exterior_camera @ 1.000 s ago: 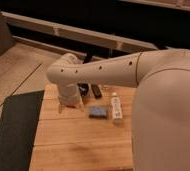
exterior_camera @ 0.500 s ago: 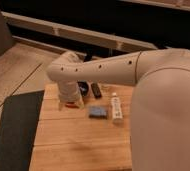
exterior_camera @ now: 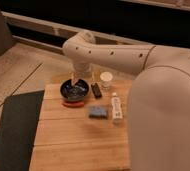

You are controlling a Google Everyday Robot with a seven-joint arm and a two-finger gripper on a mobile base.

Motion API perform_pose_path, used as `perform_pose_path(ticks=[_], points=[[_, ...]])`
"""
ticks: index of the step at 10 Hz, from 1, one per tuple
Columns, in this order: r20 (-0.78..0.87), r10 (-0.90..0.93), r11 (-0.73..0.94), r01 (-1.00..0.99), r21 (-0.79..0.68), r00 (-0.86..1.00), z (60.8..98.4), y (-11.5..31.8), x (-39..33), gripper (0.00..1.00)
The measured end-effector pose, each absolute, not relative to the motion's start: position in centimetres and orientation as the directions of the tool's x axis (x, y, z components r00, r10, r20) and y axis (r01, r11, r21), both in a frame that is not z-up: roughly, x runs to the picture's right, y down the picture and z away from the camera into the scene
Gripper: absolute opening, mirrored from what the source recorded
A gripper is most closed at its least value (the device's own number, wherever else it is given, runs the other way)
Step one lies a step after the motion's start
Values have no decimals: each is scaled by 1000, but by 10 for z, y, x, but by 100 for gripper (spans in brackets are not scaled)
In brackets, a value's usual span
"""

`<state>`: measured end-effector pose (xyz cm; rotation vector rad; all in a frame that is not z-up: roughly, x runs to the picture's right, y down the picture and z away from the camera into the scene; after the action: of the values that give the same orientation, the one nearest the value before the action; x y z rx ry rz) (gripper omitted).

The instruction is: Stand the bottle upright

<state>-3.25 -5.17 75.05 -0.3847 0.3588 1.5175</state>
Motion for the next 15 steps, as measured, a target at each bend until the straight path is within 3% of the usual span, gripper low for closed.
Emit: perform_pose_path(ticks=[4, 9, 12, 15], points=[[-410, 907, -85, -995, 49, -97, 741, -71, 44, 65], [-411, 906, -89, -995, 46, -100, 742, -70, 41, 65], [-363, 913, -185, -982, 42, -188, 762, -84, 61, 65], [-340, 891, -298, -952, 66, -302, 787, -94, 126, 65]])
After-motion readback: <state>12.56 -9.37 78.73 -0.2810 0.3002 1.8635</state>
